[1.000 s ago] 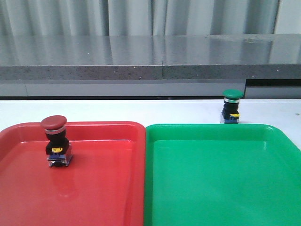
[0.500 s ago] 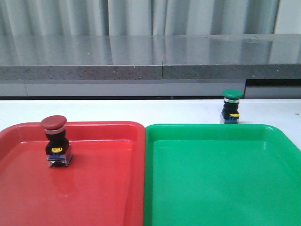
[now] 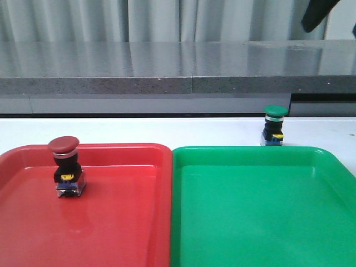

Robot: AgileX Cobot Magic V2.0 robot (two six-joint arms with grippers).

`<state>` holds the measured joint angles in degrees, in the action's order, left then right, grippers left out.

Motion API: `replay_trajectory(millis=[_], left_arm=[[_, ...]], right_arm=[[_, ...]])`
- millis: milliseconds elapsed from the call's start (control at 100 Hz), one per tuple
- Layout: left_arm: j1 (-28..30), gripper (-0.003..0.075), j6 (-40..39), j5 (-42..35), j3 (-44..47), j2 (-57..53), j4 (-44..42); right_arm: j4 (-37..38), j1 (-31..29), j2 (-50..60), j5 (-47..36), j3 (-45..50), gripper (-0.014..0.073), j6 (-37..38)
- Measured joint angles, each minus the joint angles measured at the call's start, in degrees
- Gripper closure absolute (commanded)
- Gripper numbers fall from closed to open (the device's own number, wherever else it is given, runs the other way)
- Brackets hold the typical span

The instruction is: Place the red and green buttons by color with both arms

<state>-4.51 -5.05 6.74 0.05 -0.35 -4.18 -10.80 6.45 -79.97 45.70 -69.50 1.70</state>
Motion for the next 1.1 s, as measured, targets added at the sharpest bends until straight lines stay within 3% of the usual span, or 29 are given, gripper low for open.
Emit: replay_trajectory(millis=[470, 1100], left_arm=[[0.0, 0.0739, 0.0, 0.0, 0.0, 0.0, 0.0], [0.0, 0.0739, 0.0, 0.0, 0.0, 0.0, 0.0]], right_arm=[[2.2, 0.3, -21.1, -4.0, -10.7, 0.0032, 0.0], [2.3, 0.5, -31.2, -7.3, -12.1, 0.0039, 0.0]])
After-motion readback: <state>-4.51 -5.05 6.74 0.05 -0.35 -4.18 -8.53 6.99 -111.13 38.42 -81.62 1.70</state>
